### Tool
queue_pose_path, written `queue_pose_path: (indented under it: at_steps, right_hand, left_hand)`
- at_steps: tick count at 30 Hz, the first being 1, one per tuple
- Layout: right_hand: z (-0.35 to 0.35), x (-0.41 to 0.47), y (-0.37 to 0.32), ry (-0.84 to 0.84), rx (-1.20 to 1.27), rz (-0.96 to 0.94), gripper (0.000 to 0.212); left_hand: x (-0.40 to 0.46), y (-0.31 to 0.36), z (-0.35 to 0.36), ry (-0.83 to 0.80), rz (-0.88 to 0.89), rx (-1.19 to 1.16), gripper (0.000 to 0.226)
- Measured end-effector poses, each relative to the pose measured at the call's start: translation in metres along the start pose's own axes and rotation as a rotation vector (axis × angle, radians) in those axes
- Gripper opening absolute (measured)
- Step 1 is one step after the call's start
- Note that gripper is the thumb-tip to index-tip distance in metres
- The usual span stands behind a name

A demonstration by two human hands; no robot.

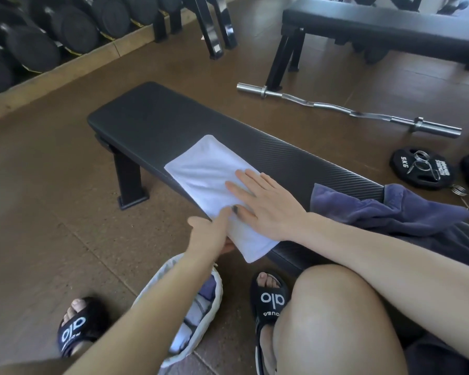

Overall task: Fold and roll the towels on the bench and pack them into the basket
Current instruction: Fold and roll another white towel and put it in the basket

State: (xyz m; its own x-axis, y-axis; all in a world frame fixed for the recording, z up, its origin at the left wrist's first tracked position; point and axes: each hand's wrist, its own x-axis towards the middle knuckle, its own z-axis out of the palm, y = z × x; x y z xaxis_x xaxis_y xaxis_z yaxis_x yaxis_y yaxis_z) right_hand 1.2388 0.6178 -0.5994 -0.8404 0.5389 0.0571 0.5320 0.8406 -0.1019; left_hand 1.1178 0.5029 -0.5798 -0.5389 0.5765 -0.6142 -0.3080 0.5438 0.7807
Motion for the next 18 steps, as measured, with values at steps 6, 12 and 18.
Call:
queue_pose_path:
  at_steps: [6,12,18]
  right_hand:
    - [-0.026,-0.009,0.013,0.06,0.237,0.183,0.054]
    - [-0.051,-0.026,0.032,-0.128,0.455,0.471,0.076]
    - [-0.064,-0.037,0.044,-0.276,0.824,0.541,0.067]
  left_hand:
    - [-0.012,-0.016,0.01,-0.052,0.108,0.128,0.071]
    - [-0.026,-0.021,0.015,0.033,0.243,0.181,0.044]
    - [-0.061,-0.03,0.012,0.054,0.55,0.432,0.07]
